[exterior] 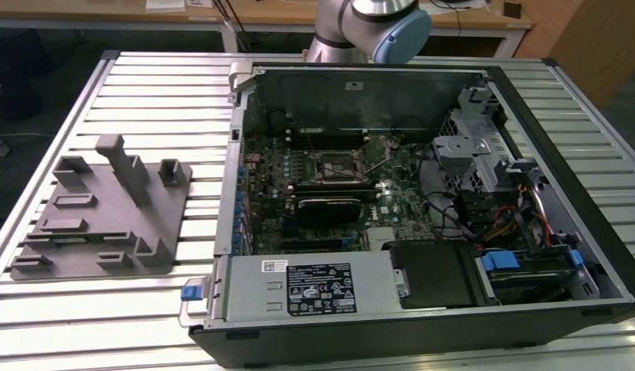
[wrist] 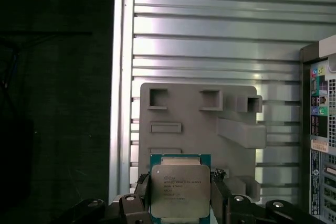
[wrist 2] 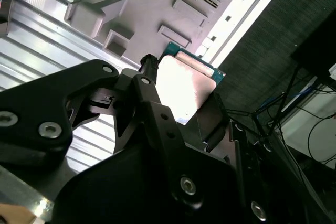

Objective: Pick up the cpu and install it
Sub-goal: 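Pick up the cpu and move it towards the insertion slot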

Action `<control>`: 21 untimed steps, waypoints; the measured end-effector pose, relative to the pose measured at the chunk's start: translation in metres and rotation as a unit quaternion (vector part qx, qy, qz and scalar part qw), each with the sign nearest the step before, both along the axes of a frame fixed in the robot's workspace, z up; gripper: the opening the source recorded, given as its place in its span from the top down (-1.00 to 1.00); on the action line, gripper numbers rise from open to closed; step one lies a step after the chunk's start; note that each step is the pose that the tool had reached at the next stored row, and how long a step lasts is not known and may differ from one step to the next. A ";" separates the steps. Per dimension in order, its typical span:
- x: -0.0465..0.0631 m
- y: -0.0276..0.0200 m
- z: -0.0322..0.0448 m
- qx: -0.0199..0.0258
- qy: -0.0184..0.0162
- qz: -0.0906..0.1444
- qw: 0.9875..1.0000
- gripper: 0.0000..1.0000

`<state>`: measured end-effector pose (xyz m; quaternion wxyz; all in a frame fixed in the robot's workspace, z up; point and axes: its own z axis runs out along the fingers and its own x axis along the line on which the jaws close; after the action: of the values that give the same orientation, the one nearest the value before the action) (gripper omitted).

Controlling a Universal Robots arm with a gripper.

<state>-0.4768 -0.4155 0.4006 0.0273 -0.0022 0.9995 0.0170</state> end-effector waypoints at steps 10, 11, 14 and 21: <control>0.000 0.0000 0.0106 0.000 0.000 0.000 1.000 -0.09; 0.000 0.0000 0.0112 0.000 0.000 0.000 1.000 -0.09; 0.001 0.0001 0.0113 0.000 0.000 0.000 1.000 -0.09; 0.010 0.0004 0.0113 0.000 0.000 0.000 1.000 -0.09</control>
<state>-0.4668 -0.4151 0.4119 0.0275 -0.0022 0.9995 0.0170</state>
